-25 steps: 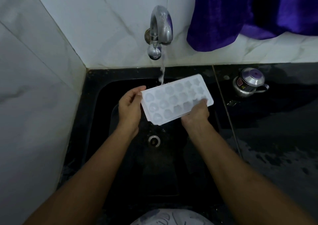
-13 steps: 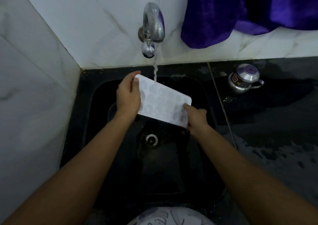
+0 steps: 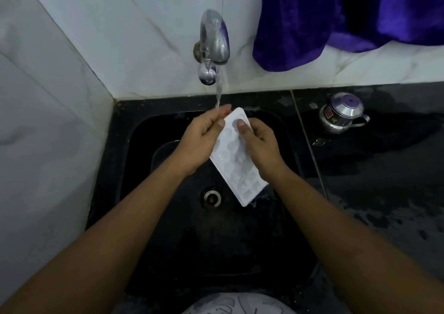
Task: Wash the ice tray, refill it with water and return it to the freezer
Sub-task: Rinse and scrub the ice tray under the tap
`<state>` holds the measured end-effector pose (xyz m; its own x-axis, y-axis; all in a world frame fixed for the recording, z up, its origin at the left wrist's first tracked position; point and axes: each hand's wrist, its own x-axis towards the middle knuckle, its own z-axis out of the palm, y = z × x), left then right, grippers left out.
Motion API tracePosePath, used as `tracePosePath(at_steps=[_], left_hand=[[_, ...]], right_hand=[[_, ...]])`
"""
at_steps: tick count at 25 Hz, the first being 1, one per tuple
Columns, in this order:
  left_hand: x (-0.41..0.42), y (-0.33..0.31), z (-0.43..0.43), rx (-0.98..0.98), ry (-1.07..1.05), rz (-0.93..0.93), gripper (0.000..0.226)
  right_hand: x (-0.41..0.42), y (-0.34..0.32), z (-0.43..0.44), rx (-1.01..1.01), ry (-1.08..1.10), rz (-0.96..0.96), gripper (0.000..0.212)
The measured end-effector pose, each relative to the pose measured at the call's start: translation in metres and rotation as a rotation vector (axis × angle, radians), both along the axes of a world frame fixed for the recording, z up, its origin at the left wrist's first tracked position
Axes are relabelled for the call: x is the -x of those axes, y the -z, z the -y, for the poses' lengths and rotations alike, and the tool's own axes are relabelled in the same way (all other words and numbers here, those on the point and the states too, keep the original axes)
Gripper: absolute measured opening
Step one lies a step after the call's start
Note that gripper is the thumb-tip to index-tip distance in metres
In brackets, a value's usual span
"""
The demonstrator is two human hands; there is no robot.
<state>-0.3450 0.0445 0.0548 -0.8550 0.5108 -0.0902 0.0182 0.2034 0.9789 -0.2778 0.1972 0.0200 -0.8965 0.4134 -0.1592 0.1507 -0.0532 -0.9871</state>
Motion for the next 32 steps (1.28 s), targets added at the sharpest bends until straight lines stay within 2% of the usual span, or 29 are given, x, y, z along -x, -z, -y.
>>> tracePosePath(at_steps=[2,4,6,9,12,14,15,17,19,20,23,26,29,32], left_hand=[[0.004,0.001,0.007,-0.014,0.081,0.125,0.039],[0.009,-0.001,0.009,-0.041,0.048,0.104,0.033],[0.011,-0.005,0.004,-0.111,-0.135,0.087,0.022],[0.018,-0.010,-0.011,-0.274,-0.415,0.274,0.018],[0.017,-0.010,-0.013,-0.388,-0.328,0.439,0.032],[0.001,-0.006,-0.015,-0.382,-0.236,0.416,0.033],[-0.009,-0.005,-0.018,-0.379,-0.234,0.386,0.033],[-0.020,-0.005,-0.027,-0.392,-0.352,0.346,0.031],[-0.023,-0.009,-0.033,-0.453,-0.489,0.419,0.028],[-0.023,-0.012,-0.033,-0.498,-0.497,0.483,0.029],[-0.023,-0.013,-0.031,-0.527,-0.448,0.575,0.033],[-0.017,-0.013,-0.032,-0.542,-0.465,0.653,0.036],[-0.004,-0.008,-0.027,-0.458,-0.441,0.526,0.031],[0.003,0.000,-0.014,-0.162,-0.435,0.194,0.026]], right_hand=[[0.000,0.001,-0.001,0.077,0.106,0.044,0.029],[0.002,-0.001,0.001,0.106,0.139,0.045,0.028],[0.005,-0.005,0.012,0.075,0.106,0.032,0.029],[0.014,-0.014,0.027,0.061,0.086,0.026,0.030],[0.024,-0.023,0.025,0.137,0.252,0.010,0.027],[0.029,-0.025,0.020,0.146,0.332,0.062,0.028],[0.030,-0.026,0.023,0.131,0.304,0.105,0.032],[0.031,-0.025,0.036,0.023,0.184,0.201,0.054],[0.025,-0.019,0.050,-0.239,-0.004,0.267,0.080],[0.020,-0.015,0.053,-0.332,-0.100,0.270,0.084],[0.007,-0.008,0.051,-0.296,-0.214,0.224,0.076],[-0.002,-0.008,0.053,-0.359,-0.254,0.096,0.064],[-0.003,-0.016,0.046,-0.251,-0.126,-0.078,0.043],[0.002,-0.025,0.031,0.168,-0.079,-0.041,0.035]])
